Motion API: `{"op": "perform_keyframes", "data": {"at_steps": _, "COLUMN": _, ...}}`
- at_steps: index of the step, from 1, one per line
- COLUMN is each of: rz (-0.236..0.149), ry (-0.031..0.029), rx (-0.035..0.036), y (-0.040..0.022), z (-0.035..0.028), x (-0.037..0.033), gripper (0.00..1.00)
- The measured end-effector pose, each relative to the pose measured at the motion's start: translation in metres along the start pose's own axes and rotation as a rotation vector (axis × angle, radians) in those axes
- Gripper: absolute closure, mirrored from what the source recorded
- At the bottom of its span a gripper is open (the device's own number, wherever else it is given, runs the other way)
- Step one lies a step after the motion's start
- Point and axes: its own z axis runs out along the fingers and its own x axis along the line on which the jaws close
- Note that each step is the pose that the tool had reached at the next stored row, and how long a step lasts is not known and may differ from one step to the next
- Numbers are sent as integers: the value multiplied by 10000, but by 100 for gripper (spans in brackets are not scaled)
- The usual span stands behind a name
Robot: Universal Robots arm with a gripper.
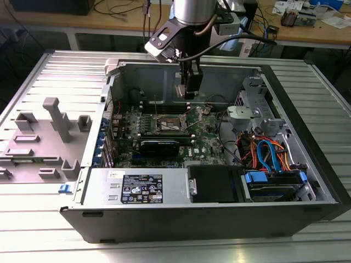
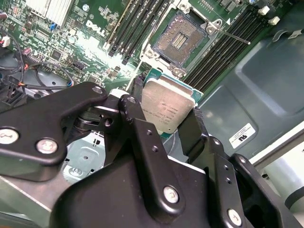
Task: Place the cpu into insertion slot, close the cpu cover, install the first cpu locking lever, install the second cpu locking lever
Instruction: 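Place the cpu into insertion slot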
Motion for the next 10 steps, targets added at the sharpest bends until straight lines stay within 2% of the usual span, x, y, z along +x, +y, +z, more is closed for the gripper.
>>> {"op": "perform_keyframes", "data": {"at_steps": 10, "rz": 54, "ry": -1, "rx": -2, "y": 0, "z": 1, "x": 0, "gripper": 46}}
